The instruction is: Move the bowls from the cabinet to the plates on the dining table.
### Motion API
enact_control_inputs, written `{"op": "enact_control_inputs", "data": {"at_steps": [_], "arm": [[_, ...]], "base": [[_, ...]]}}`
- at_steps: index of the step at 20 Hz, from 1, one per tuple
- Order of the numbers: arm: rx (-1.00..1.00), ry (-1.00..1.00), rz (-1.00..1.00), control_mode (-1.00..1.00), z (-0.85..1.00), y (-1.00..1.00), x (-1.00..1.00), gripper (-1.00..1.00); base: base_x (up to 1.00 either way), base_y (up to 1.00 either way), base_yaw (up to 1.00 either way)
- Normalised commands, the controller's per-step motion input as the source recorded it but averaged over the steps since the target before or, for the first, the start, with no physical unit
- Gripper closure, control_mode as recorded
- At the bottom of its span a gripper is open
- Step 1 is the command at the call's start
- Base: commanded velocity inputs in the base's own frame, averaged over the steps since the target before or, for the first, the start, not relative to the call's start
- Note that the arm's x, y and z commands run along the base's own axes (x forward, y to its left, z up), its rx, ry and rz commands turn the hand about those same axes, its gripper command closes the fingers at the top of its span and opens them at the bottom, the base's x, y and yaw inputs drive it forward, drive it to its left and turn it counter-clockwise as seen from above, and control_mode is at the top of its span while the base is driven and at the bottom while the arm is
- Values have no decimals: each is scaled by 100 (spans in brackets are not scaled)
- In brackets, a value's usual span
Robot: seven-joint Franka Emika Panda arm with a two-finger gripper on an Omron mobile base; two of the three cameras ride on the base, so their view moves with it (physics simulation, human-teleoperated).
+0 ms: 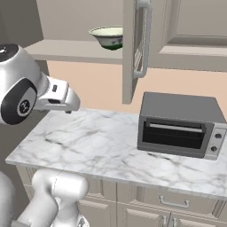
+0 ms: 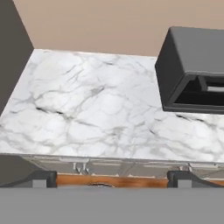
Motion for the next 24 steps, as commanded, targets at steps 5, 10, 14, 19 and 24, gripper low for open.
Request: {"op": "enact_control_inputs", "data": {"at_steps": [5,10,14,19,24], "arm": [[-6,-1,21,-100,9,-47,-1,-100],[-21,0,22,-100,32,-10,0,-100],[-26,0,15,-100,50,0,0,-100],[-19,0,13,-100,47,-1,1,-100],[-7,-1,7,-100,26,-1,14,-100]], "base": [[0,0,0],[0,0,0],[0,0,0],[0,0,0],[0,0,0]]}}
